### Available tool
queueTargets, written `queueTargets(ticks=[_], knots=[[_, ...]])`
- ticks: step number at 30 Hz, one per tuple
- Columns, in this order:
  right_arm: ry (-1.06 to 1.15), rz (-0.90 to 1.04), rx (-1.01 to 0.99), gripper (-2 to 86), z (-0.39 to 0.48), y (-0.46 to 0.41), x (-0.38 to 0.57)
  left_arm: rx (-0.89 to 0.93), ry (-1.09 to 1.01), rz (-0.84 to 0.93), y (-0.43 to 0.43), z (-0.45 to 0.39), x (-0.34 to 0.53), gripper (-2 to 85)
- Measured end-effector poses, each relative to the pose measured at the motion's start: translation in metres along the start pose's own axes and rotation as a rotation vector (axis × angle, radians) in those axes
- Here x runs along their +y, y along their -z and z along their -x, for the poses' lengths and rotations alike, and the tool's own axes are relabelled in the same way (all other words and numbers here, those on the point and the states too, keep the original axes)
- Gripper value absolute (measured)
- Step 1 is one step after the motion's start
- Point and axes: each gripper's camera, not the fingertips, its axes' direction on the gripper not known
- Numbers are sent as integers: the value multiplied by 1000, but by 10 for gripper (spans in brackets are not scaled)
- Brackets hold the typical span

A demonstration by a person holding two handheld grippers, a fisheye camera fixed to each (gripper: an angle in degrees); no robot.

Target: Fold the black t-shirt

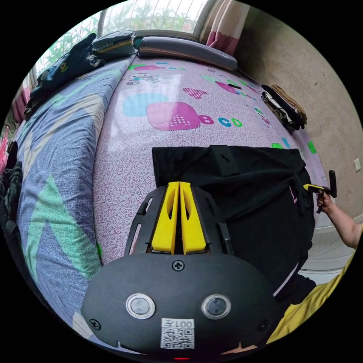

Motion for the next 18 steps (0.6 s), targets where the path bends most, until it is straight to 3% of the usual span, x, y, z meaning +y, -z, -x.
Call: queueTargets(ticks=[5, 9, 14, 18], knots=[[16, -84, -103, 0, -12, 37, 45, -24, 86, -68, 18, -8, 20, -14], [29, -147, -224, 0, -23, 59, 95, 122, 133, -164, 50, -34, 59, -15], [97, -87, -365, 1, -30, 58, 179, 351, 21, -47, 55, -113, 120, -15], [98, 6, -379, 5, -32, 36, 233, 524, -101, 151, 27, -194, 177, -13]])
